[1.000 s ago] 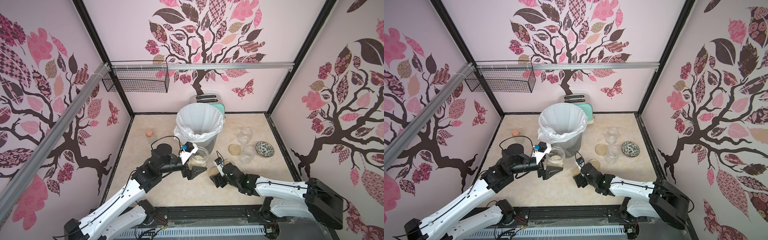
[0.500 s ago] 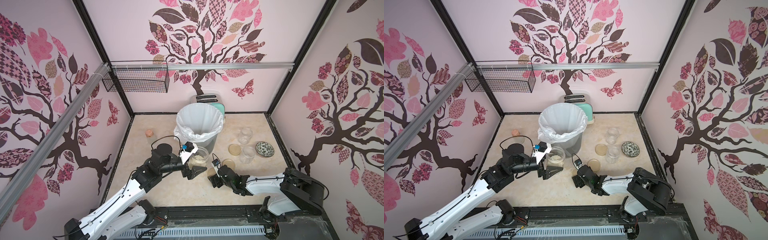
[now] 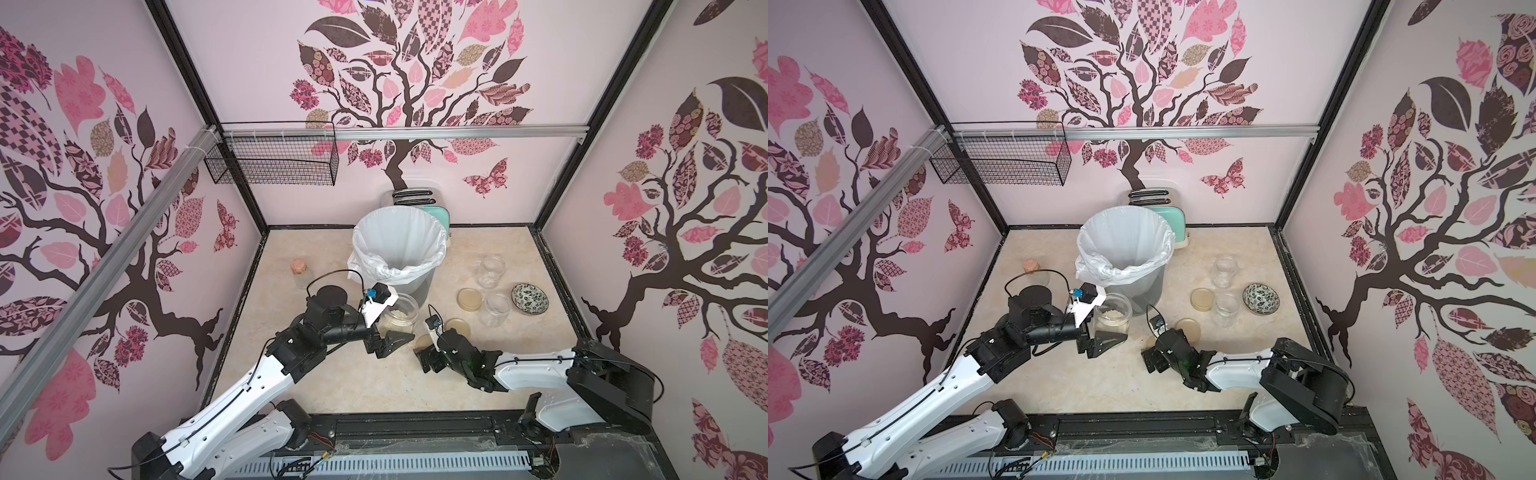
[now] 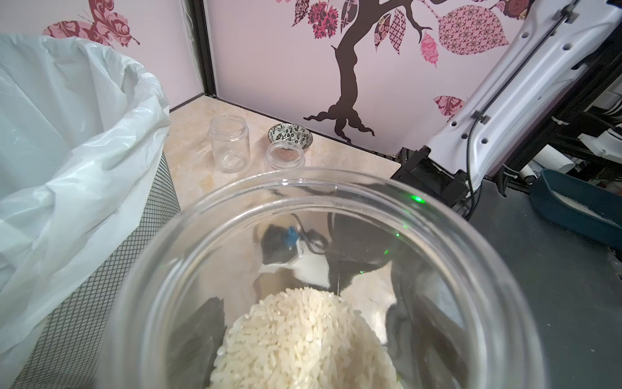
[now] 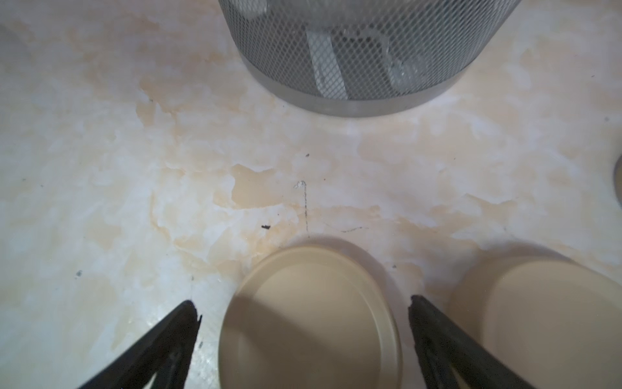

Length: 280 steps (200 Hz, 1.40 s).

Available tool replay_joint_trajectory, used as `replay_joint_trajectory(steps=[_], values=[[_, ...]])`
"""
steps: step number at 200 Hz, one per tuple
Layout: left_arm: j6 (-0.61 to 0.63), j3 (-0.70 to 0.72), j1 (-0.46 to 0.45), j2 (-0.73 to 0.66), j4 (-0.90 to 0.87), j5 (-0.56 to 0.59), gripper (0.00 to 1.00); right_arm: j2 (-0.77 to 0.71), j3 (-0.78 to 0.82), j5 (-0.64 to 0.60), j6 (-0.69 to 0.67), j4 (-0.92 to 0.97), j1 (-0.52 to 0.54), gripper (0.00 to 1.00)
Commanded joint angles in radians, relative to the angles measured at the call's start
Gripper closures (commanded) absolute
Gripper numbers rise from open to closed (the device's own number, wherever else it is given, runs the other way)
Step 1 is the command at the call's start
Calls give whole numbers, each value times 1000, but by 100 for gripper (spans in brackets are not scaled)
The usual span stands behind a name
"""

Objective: Empty moldy rice from jars
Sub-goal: Place the lid at the center of the board, then pour the moldy rice from the jar into the trash bin.

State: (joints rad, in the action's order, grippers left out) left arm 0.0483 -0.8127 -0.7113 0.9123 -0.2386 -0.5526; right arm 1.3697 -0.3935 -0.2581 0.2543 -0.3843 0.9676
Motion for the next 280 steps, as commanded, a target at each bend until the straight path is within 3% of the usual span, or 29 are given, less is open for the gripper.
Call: replay_joint_trajectory(steps=[1,92,137,150,178,203,244,280], values=[[16,-55,7,-7,63,-7,33,-84,-52,-8,-17,97,7,1],[19,-80,15,-3,47,-10,33,-580,-180,-1,-42,440,6,1],[27,-105,16,0,38,-12,33,-671,-410,-53,-140,678,-6,0],[31,-119,18,9,32,-12,33,-674,-496,-10,-200,714,-40,0],[62,-161,23,34,17,-15,33,-597,-736,212,-310,795,-153,1],[121,-227,49,68,-20,-15,33,-460,-953,257,-422,848,-159,4],[118,-331,230,161,67,-122,33,-207,-1269,365,-569,862,-172,9],[172,-489,329,307,61,-220,33,32,-1530,673,-584,974,-317,18]])
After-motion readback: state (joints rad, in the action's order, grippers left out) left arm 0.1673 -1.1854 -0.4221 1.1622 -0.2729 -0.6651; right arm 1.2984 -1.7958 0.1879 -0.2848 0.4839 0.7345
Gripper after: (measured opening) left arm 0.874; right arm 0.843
